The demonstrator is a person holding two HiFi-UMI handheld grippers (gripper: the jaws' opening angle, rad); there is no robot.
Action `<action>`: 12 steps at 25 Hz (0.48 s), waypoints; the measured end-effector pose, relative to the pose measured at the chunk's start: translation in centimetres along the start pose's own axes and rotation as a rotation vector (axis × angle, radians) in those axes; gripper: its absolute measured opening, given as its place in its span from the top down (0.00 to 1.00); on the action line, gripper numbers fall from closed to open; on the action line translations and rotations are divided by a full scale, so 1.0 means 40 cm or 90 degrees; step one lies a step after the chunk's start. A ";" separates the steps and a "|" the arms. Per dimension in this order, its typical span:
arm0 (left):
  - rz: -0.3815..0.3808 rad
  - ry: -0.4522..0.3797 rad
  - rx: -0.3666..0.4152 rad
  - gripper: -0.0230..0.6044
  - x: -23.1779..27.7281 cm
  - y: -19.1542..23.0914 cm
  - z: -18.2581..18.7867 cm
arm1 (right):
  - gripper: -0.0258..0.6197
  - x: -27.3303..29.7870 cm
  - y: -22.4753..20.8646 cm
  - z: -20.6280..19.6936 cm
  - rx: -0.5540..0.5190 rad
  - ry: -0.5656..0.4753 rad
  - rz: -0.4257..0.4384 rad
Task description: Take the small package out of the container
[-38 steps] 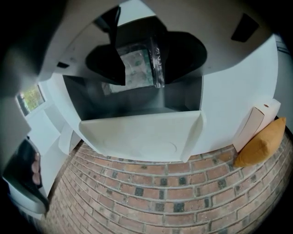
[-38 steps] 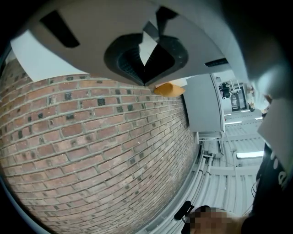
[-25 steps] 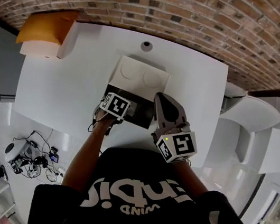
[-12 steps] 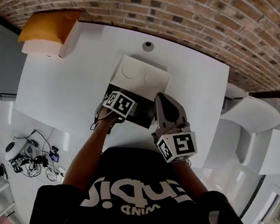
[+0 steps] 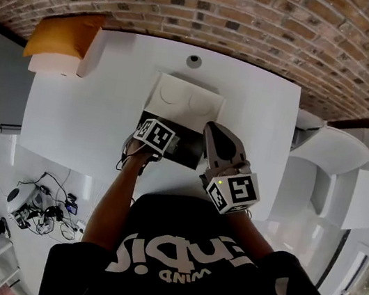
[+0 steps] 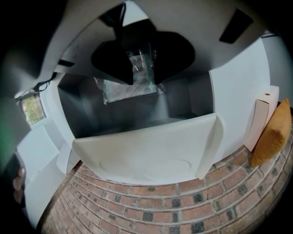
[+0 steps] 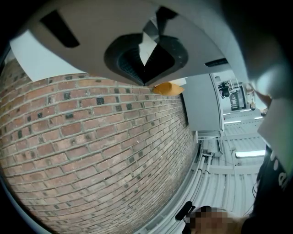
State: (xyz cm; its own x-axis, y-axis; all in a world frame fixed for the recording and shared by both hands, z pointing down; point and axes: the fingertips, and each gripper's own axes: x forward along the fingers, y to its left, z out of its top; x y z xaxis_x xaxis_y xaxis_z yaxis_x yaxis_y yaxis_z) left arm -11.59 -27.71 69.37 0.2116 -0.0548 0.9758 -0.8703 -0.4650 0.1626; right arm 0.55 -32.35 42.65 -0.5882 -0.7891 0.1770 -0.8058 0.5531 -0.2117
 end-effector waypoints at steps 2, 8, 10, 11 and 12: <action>-0.002 -0.004 -0.002 0.74 -0.003 0.003 0.001 | 0.96 -0.001 -0.002 -0.003 0.001 0.001 -0.001; -0.016 -0.011 -0.010 0.87 -0.013 0.014 0.002 | 0.96 0.002 -0.002 0.001 0.001 0.001 -0.006; -0.024 -0.019 -0.021 0.92 -0.017 0.018 0.004 | 0.96 0.001 -0.002 0.000 0.003 0.001 -0.008; -0.030 -0.024 -0.029 0.93 -0.019 0.020 0.005 | 0.96 0.000 -0.003 -0.002 0.004 0.002 -0.009; -0.037 -0.029 -0.035 0.94 -0.021 0.021 0.007 | 0.96 -0.001 -0.004 -0.003 0.005 0.002 -0.009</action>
State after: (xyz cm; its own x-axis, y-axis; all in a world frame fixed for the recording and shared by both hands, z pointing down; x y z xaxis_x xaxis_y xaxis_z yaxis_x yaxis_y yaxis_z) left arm -12.37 -28.29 68.63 0.2813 -0.0696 0.9571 -0.8791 -0.4187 0.2279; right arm 0.67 -32.39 42.79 -0.5765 -0.7962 0.1833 -0.8138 0.5395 -0.2159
